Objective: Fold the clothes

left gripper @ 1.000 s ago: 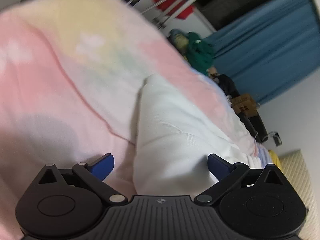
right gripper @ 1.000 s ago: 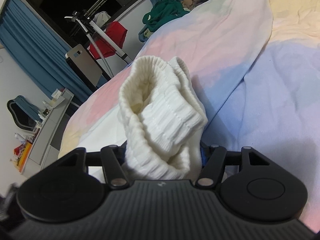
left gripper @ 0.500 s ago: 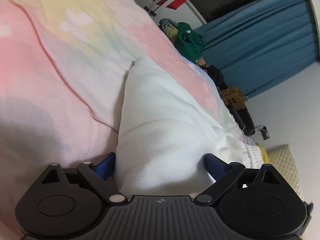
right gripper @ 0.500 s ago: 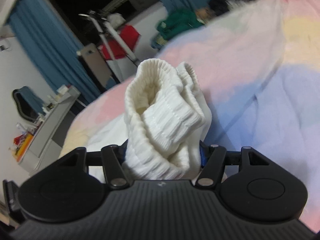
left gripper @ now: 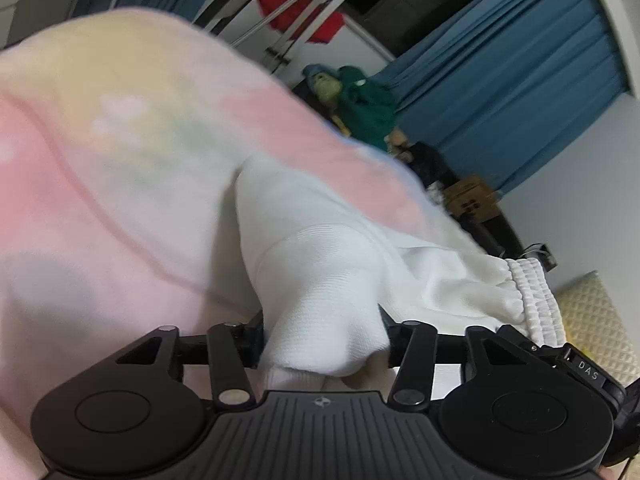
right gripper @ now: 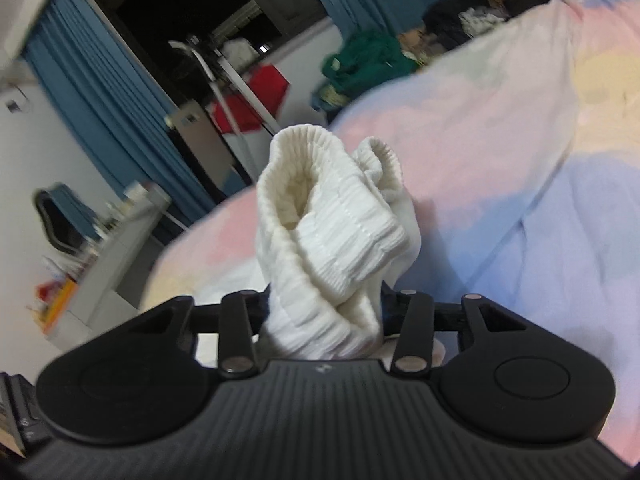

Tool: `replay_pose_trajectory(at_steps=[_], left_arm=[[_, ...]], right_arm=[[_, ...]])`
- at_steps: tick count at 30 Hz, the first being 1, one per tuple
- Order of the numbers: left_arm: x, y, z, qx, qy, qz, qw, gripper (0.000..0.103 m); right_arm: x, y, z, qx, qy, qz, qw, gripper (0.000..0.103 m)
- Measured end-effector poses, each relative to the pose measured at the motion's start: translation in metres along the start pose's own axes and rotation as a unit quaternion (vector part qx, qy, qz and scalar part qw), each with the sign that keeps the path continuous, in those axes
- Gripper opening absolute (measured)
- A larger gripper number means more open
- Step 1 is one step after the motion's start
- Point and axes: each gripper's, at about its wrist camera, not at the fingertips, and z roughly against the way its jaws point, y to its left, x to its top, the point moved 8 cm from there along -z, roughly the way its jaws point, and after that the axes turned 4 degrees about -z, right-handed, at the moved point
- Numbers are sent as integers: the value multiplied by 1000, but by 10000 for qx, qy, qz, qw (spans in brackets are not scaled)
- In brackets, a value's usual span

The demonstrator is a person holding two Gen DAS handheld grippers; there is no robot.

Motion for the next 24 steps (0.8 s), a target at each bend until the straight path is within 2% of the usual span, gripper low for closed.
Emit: replay_pose_trajectory(at_steps=[5, 8, 11, 13, 17, 20, 22, 24], left_arm=[[23, -70, -13, -318, -56, -219, 9992, 49], [38, -127, -40, -566, -162, -544, 9968, 49], [51, -189, -81, -873, -231, -852, 9923, 49], [56, -228, -121, -1081, -119, -1030, 9887, 49], [45, -282, -202, -1289, 76, -1427, 9813, 49], [23, -304, -266, -1293, 258, -1771, 9753, 49], [-3, -293, -303, -1073, 562, -1917, 9739, 49], [-27, -277, -332, -801, 851, -2059, 9716, 51]], right_arm=[[51, 0, 35, 254, -594, -20, 9979, 44], [89, -18, 57, 296, -1087, -223, 9934, 44], [128, -49, 77, 252, -1618, -517, 9851, 44], [153, -73, 85, 176, -1947, -677, 9784, 44], [189, -127, 92, -70, -2431, -887, 9659, 44], [192, -173, 81, -413, -2554, -968, 9611, 45], [177, -208, 62, -631, -2341, -1254, 9620, 45], [153, -242, 39, -927, -1928, -1489, 9654, 45]])
